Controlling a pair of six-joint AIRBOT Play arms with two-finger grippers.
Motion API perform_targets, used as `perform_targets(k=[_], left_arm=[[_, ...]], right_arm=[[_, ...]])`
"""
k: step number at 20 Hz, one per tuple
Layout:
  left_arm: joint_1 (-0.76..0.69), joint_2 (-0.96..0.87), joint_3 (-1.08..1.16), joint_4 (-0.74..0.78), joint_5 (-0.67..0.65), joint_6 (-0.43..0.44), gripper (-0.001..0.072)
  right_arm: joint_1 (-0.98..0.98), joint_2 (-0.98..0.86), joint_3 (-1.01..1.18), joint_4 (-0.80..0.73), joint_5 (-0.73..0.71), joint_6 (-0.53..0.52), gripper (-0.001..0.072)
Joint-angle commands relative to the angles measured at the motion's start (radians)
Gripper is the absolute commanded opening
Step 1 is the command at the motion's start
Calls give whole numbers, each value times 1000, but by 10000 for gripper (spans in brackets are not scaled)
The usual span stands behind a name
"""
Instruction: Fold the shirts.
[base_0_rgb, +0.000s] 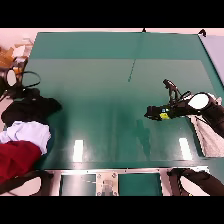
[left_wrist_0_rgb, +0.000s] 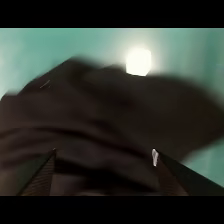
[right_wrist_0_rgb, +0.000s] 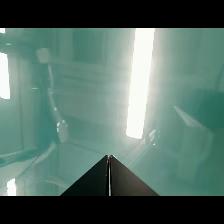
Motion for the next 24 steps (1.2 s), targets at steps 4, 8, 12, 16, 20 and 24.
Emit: perform_targets(k=[4, 8, 12, 16, 20, 24], left_arm=[[153, -239, 5, -82, 40, 117, 686], [153, -274, 7, -81, 100, 119, 365], [148, -273, 132, -95, -54, 137, 29], [31, -207, 401, -158, -216, 167, 28], [-235, -44, 576, -307, -201, 150, 28], [-506, 1, 607, -463, -212, 125, 29]], right_arm=[[0, 1, 0, 1, -14, 0, 27], [0, 1, 0, 6, -14, 0, 26], [0, 1, 3, 8, -14, 0, 23], [-46, 1, 66, 8, 13, 0, 20], [-148, 1, 172, 8, 74, 0, 20], [-238, 1, 234, 8, 111, 0, 20]])
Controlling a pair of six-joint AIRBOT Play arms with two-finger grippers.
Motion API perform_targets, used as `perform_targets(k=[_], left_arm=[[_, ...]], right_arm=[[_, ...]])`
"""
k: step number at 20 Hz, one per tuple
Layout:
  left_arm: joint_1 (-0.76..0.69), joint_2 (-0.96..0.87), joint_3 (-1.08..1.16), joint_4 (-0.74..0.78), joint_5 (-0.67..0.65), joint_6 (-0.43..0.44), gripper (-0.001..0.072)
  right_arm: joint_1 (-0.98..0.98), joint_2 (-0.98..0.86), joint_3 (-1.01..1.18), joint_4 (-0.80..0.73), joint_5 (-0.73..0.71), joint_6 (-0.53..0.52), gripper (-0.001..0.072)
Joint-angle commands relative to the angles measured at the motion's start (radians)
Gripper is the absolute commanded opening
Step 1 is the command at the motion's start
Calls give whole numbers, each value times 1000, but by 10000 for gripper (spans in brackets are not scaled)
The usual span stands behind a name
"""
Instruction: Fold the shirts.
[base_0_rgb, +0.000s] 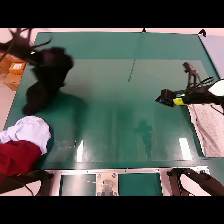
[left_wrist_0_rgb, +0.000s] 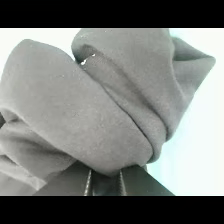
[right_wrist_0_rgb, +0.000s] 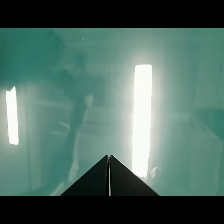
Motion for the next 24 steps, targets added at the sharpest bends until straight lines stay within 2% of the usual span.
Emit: perform_targets(k=[1, 6, 7, 8, 9, 10, 14, 18, 20, 24], left_arm=[[-226, 27, 26, -169, -10, -17, 30], [-401, -124, -74, -336, 135, -14, 35], [-422, -166, -74, -366, 150, -8, 349], [-426, -194, -74, -392, 154, -11, 720], [-415, -204, -73, -412, 143, -9, 720], [-394, -203, -69, -403, 121, -8, 720], [-197, -202, 24, -344, -80, -9, 720], [-22, -204, -87, -344, -127, -8, 720], [34, -205, -222, -345, -53, -8, 720], [64, -246, -431, -385, 266, 21, 720]], right_arm=[[-73, 1, 48, 0, 40, 0, 20], [-84, 1, 48, 0, 45, 0, 26], [-84, 1, 48, 0, 45, 0, 118], [-84, 1, 48, 0, 45, -1, 272], [-85, 1, 49, 0, 50, -1, 372], [-90, 1, 50, 1, 56, -1, 416], [-122, 0, 49, -4, 56, -13, 433], [-146, -63, 36, -3, 56, -13, 433], [-146, -126, 21, 3, 56, -17, 432], [-142, -270, 19, 85, 52, -87, 432]])
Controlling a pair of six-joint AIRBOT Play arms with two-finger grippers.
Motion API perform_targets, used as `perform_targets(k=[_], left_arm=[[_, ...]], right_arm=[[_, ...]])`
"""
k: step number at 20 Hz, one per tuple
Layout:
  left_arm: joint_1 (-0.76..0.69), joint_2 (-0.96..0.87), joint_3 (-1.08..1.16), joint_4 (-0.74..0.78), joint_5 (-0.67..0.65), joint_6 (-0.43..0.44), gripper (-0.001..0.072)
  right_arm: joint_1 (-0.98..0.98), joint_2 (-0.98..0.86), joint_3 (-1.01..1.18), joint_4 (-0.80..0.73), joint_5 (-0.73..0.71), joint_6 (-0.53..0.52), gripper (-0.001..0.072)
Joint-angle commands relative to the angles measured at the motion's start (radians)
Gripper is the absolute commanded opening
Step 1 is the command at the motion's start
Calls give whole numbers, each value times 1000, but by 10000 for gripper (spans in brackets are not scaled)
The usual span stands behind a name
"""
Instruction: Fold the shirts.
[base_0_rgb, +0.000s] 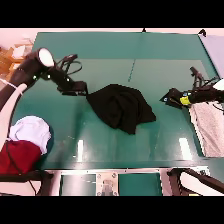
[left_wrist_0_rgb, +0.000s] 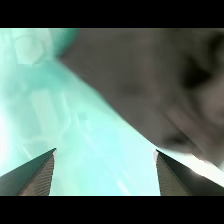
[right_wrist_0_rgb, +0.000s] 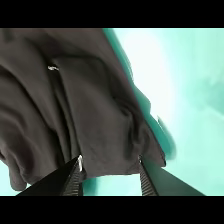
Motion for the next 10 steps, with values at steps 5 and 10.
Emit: perform_targets(k=[5, 10], left_arm=[[35, -175, -128, -413, 341, 212, 720], [34, -214, -126, -580, 353, 289, 632]], right_arm=[[64, -261, -3, 175, -39, -153, 431], [129, -344, 14, 257, -81, -230, 338]])
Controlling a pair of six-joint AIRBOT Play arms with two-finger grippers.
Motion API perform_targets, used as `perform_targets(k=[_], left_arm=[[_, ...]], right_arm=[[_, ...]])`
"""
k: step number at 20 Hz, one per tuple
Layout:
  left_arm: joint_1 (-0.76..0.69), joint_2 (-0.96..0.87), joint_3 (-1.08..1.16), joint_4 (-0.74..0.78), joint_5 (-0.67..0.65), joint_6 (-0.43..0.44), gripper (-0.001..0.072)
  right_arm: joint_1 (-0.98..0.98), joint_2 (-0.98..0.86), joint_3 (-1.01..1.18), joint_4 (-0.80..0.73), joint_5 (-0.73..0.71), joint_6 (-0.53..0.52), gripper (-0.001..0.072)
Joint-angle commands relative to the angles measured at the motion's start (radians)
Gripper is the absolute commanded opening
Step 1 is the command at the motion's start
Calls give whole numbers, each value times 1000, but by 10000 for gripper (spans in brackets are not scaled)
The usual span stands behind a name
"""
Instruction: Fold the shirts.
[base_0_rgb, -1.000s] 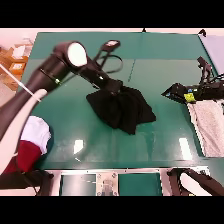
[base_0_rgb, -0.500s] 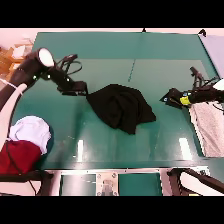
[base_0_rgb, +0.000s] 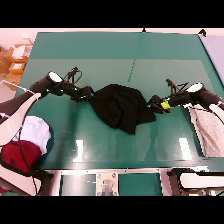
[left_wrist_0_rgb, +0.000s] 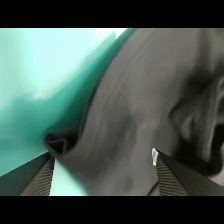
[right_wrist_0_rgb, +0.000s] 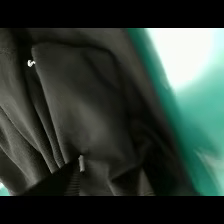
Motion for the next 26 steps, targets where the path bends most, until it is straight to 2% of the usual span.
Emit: perform_targets(k=[1, 2, 3, 4, 9, 11, 17, 20, 22, 24, 26], left_arm=[[0, -29, -4, -128, 23, 66, 423], [-1, -32, -4, -128, 5, 97, 211], [0, -31, -4, -127, -19, 124, 55], [0, -31, 1, -126, -43, 137, 31], [17, 55, 150, -83, -158, 114, 29], [39, 149, 282, 4, -197, 68, 29], [121, 519, 573, 389, -313, -131, 30], [171, 663, 586, 494, -446, -192, 31], [183, 707, 584, 529, -572, -211, 30], [183, 715, 563, 527, -682, -216, 30], [183, 715, 486, 527, -706, -239, 30]], right_arm=[[33, -47, 17, 66, -18, -59, 169], [33, -47, 29, 66, -14, -60, 22], [33, -46, 40, 66, -4, -60, 20], [29, -46, 56, 66, 21, -78, 19], [-25, -6, 262, 66, 233, -81, 17], [-76, 51, 414, 65, 306, -63, 17], [-264, 349, 785, 65, 259, -28, 17], [-345, 536, 804, 61, 166, -45, 18], [-356, 623, 798, 50, 165, -74, 18], [-356, 695, 731, 47, 167, -74, 17], [-356, 755, 602, 47, 168, -73, 17]])
